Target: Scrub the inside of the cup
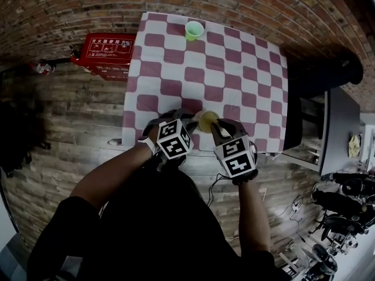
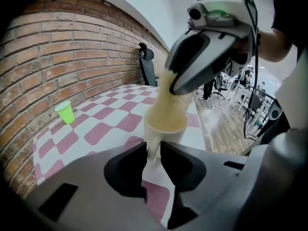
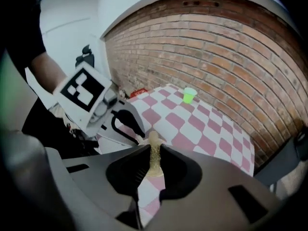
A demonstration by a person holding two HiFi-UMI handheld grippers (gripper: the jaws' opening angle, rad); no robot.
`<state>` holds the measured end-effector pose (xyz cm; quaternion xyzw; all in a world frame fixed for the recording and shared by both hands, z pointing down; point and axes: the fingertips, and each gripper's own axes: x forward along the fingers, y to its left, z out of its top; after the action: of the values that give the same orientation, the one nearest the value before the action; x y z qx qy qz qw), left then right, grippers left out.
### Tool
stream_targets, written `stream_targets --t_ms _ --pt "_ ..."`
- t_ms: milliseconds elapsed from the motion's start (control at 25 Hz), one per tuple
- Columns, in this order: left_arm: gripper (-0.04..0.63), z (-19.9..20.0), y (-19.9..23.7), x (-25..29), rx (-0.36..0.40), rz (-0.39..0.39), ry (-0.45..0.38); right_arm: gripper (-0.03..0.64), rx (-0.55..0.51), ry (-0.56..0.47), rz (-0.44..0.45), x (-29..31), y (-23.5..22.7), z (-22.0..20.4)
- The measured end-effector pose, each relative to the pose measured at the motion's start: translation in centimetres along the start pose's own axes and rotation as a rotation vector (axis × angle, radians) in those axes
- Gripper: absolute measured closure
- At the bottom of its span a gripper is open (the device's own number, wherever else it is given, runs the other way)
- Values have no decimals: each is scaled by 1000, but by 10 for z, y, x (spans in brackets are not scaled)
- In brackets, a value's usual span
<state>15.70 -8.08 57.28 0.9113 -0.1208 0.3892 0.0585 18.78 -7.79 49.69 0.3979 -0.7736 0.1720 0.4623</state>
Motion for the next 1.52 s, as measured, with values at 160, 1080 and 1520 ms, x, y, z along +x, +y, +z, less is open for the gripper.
stream_targets --t_ms 160,1080,1520 --pt "495 0 0 0 -6 5 0 546 -160 128 -25 41 11 -18" --pt "495 -3 -1 -1 -43 -3 -3 546 -126 -68 -311 -45 -33 17" --pt "495 -9 -16 -7 -36 -6 -5 546 -26 41 -112 9 6 -12"
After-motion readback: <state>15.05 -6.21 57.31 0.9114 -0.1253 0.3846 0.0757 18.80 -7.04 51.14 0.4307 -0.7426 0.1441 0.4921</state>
